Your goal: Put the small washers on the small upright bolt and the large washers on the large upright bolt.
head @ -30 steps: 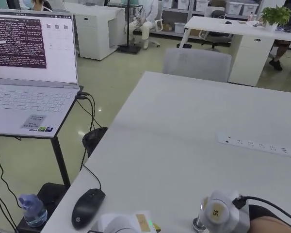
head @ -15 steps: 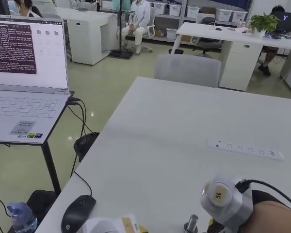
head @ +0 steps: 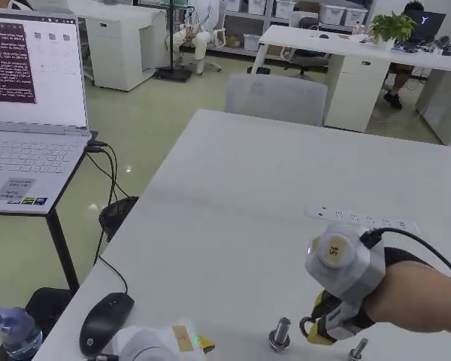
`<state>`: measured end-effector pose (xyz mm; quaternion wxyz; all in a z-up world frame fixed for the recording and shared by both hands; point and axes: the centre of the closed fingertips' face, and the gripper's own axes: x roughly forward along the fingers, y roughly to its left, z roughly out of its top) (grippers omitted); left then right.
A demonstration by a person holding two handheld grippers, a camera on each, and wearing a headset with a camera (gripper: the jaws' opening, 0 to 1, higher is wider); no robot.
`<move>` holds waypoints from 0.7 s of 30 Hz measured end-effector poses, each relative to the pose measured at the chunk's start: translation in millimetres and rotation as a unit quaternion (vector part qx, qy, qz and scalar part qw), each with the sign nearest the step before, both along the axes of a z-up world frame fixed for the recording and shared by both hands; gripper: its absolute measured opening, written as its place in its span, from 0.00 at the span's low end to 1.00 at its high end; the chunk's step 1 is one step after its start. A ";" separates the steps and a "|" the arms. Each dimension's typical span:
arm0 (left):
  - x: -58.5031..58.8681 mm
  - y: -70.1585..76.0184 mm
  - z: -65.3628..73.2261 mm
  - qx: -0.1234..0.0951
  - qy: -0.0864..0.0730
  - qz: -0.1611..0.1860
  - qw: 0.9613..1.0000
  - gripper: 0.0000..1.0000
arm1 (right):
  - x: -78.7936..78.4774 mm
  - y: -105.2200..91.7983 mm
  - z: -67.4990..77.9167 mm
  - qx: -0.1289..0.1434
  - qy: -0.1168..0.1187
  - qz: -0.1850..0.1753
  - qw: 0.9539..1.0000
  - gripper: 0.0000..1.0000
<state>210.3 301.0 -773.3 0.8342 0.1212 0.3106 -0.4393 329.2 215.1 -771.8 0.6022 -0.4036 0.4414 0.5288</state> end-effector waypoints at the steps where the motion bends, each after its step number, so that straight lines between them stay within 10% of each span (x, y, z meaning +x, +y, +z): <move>1: -0.7 -0.4 -0.3 0.000 0.001 0.000 1.000 0.79 | 1.2 0.2 1.5 0.001 -0.001 0.000 1.000 0.22; 21: 0.1 -10.1 -3.1 -0.005 0.004 0.000 1.000 0.88 | 13.7 19.2 -19.5 -0.007 0.005 0.007 1.000 0.22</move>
